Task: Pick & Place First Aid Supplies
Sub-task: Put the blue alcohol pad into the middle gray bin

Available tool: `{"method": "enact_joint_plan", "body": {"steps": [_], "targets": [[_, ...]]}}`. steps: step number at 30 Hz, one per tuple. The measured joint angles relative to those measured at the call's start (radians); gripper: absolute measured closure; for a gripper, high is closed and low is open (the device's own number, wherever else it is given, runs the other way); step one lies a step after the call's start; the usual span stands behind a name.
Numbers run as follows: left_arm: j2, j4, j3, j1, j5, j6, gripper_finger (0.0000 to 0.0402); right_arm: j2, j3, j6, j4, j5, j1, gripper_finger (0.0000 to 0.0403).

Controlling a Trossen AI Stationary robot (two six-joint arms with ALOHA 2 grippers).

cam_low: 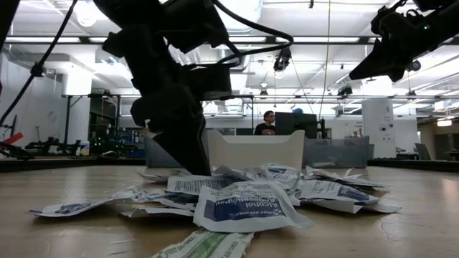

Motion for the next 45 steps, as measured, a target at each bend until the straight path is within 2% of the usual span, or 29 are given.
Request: {"method": "enact_joint_plan", "body": {"steps": [9, 18, 30, 37, 40, 45], "targets": [[0.003, -0.007, -0.003, 0.0, -0.067, -0.023, 0.0397, 0.0, 0.0, 0.003, 0.0, 0.0, 0.0, 0.0364], [0.001, -0.012, 0.022, 0.0, -0.116, -0.03, 0.0401, 0.0, 0.0, 0.003, 0.0, 0.0, 0.0, 0.0365], [-0.071, -0.134, 0.112, 0.001, -0.087, 0.028, 0.0401, -0.001, 0.0, 0.0, 0.0, 0.0, 0.0, 0.0364], [-0.114, -0.111, 0.134, 0.001, -0.08, 0.044, 0.0402, -0.001, -0.001, 0.0, -0.001, -0.001, 0.0, 0.0364], [-0.128, -0.034, 0.144, 0.0, -0.159, 0.061, 0.0401, -0.001, -0.002, 0.0, -0.001, 0.0, 0.0, 0.0364], [-0.143, 0.034, 0.222, 0.013, -0.42, 0.182, 0.0401, 0.0, -0.002, 0.0, -0.001, 0.0, 0.0, 0.0365]]}}
